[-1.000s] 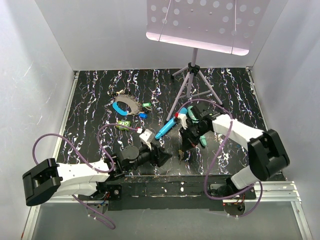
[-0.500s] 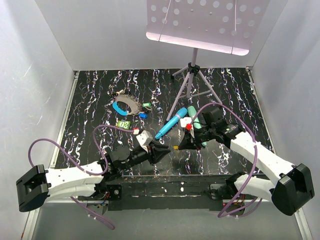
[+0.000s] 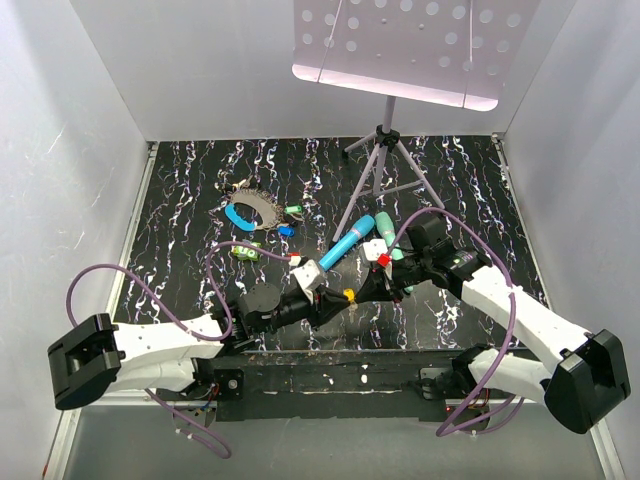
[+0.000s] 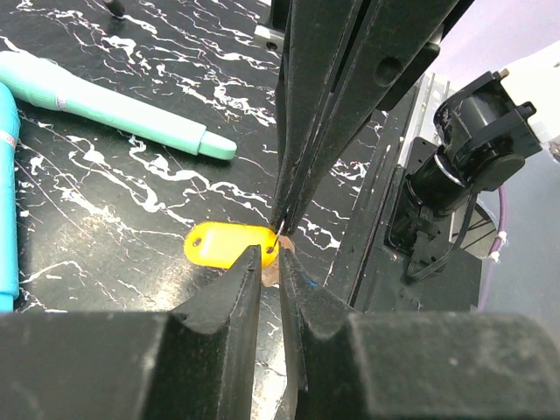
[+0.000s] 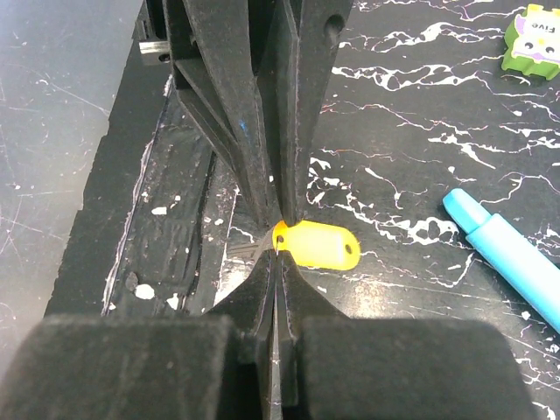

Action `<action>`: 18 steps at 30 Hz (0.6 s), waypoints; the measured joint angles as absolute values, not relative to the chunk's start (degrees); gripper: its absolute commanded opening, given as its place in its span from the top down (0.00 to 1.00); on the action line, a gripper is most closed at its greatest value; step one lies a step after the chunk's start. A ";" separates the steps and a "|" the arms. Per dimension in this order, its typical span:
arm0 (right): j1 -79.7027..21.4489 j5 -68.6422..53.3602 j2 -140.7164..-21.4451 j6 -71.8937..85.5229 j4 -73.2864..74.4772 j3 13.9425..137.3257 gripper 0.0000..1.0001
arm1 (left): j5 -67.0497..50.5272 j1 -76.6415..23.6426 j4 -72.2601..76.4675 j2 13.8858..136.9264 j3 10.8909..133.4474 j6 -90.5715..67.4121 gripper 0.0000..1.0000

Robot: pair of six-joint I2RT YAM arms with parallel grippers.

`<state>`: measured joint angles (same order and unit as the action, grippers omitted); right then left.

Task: Put the keys on the keyring
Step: Place the key at the center of the board.

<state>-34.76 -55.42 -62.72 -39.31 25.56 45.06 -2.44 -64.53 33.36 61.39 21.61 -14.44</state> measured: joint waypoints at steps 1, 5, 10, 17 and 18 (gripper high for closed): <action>-34.76 -55.55 -62.70 -39.35 25.54 45.06 0.99 | -2.50 -64.49 33.39 61.56 21.63 -14.39 0.87; -34.74 -56.01 -62.70 -39.42 25.50 44.73 0.99 | -3.07 -64.45 33.69 61.91 21.63 -14.46 0.89; -34.72 -56.88 -62.72 -39.42 25.52 44.14 0.99 | -2.72 -64.45 34.06 60.84 21.52 -14.57 0.88; -34.24 -58.28 -62.74 -39.42 25.52 44.05 0.99 | 0.01 -63.83 35.33 54.81 18.94 -15.70 0.89; -34.13 -58.57 -62.78 -39.42 25.52 44.01 0.99 | 0.01 -63.79 35.92 54.87 18.68 -16.14 0.90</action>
<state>-34.13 -58.57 -62.78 -39.42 25.52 44.01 0.01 -63.79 35.92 54.87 18.68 -16.14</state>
